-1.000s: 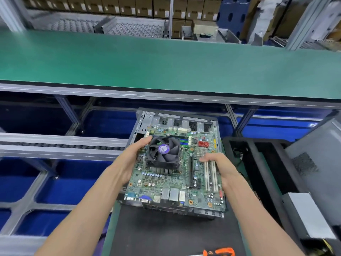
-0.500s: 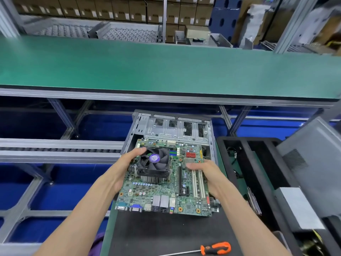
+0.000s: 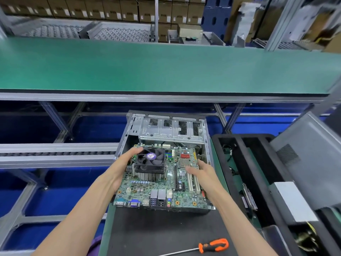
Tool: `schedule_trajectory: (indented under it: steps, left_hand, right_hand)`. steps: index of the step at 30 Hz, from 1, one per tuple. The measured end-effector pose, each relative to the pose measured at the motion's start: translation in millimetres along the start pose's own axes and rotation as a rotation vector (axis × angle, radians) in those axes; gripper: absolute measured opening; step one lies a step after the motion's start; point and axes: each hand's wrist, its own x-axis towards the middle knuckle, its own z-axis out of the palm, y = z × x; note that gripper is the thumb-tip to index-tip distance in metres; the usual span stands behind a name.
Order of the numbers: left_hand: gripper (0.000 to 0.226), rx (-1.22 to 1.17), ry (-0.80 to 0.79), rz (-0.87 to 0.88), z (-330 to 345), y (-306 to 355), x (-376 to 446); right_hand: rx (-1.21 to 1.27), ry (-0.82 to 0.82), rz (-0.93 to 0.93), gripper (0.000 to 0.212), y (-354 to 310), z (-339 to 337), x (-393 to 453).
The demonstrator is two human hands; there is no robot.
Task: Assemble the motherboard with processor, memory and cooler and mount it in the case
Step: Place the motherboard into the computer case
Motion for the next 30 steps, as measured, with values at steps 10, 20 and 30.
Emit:
schedule_trajectory:
  steps: [10, 20, 30]
  left_hand:
    - [0.113, -0.020, -0.062, -0.011, 4, 0, 19]
    - [0.112, -0.010, -0.081, -0.019, 4, -3, 26]
    - [0.088, 0.103, -0.054, 0.005, 12, 1, 29]
  right_hand:
    - [0.039, 0.038, 0.008, 0.075, 1, -3, -5]
    - [0.000, 0.061, 0.058, 0.071, 3, -1, 1]
    - [-0.063, 0.027, 0.110, 0.074, 7, -4, 12]
